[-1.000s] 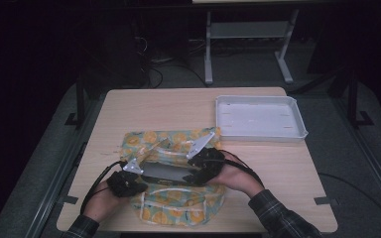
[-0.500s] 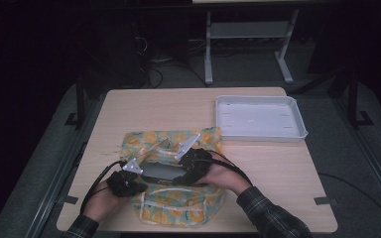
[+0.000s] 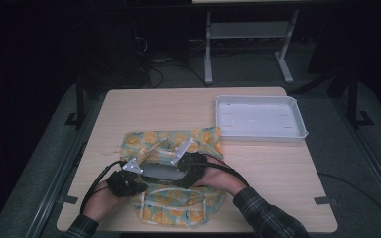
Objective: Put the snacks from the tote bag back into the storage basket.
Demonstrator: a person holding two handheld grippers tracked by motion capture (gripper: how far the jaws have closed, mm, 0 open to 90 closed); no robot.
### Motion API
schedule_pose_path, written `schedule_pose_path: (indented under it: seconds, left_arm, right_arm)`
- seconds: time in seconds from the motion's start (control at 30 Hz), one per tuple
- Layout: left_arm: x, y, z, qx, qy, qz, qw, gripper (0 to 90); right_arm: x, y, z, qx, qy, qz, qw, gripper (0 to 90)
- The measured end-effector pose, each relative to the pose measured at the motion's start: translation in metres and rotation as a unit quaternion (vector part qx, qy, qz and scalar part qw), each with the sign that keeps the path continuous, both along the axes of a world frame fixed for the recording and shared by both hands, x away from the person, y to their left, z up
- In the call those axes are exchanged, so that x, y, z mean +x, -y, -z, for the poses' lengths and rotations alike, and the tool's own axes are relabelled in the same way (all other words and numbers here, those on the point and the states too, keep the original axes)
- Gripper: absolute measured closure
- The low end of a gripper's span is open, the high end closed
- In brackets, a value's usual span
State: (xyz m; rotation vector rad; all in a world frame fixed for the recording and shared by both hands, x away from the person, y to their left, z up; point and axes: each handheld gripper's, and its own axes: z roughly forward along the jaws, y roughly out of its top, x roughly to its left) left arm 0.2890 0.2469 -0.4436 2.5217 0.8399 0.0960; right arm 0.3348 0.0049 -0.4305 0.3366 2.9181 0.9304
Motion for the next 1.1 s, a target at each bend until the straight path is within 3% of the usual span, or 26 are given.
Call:
schedule_pose_path:
  seconds: [0.33, 0.8, 1.1]
  left_arm:
    - [0.000, 0.001, 0.000, -0.003, -0.001, -0.002, 1.0000, 89.5]
    - [0.000, 0.001, 0.000, -0.004, 0.000, -0.003, 1.0000, 89.5]
    - [0.000, 0.002, 0.000, -0.005, 0.001, -0.006, 1.0000, 89.4]
  right_arm:
    - [0.000, -0.004, 0.009, -0.023, -0.006, -0.007, 0.9997, 38.5]
    - [-0.002, -0.003, 0.005, -0.027, -0.004, -0.016, 0.9995, 41.3]
    - [-0.003, 0.004, -0.008, -0.007, -0.001, -0.013, 0.9999, 41.4]
